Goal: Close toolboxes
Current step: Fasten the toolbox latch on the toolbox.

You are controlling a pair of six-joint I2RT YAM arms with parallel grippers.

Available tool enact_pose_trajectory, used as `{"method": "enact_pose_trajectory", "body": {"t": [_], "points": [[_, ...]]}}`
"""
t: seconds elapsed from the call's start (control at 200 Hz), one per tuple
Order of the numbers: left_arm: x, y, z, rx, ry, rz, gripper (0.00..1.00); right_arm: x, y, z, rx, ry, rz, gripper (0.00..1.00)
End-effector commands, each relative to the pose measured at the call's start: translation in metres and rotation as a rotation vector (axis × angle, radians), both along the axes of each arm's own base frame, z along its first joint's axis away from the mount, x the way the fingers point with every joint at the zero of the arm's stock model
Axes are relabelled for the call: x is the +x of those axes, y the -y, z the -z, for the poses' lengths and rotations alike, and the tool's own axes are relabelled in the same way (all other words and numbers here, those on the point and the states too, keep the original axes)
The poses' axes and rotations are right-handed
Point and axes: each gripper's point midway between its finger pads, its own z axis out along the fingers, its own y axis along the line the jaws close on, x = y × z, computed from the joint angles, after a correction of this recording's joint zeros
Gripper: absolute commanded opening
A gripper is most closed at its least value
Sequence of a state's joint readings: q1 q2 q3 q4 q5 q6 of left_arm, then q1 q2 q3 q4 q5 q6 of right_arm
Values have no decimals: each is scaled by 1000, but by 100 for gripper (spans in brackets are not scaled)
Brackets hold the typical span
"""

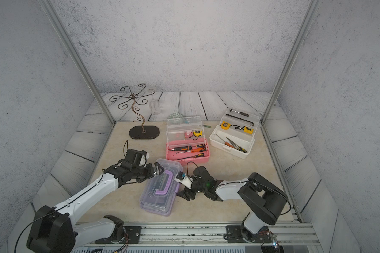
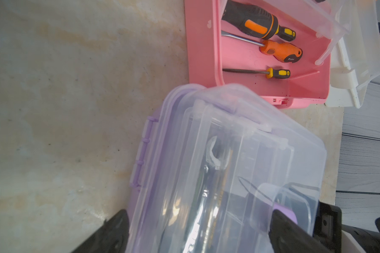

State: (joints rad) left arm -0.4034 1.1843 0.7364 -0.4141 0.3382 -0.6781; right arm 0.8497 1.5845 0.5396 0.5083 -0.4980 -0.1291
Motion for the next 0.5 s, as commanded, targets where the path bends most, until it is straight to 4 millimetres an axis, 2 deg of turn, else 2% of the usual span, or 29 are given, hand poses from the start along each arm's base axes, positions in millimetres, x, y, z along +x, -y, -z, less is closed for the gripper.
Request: {"method": "enact_pose_trajectory", "body": {"t": [0.0,0.205,0.495], "points": [[-11,-4,14,17,-53,14,100,13,-18,-21,82,34,8,67],[-11,-4,11,16,-48,15,100,14,-16,-18,65,37,19,55],[-15,-8,11,26,-42,12,100,6,-6,-14,19,43,-10,52]]}}
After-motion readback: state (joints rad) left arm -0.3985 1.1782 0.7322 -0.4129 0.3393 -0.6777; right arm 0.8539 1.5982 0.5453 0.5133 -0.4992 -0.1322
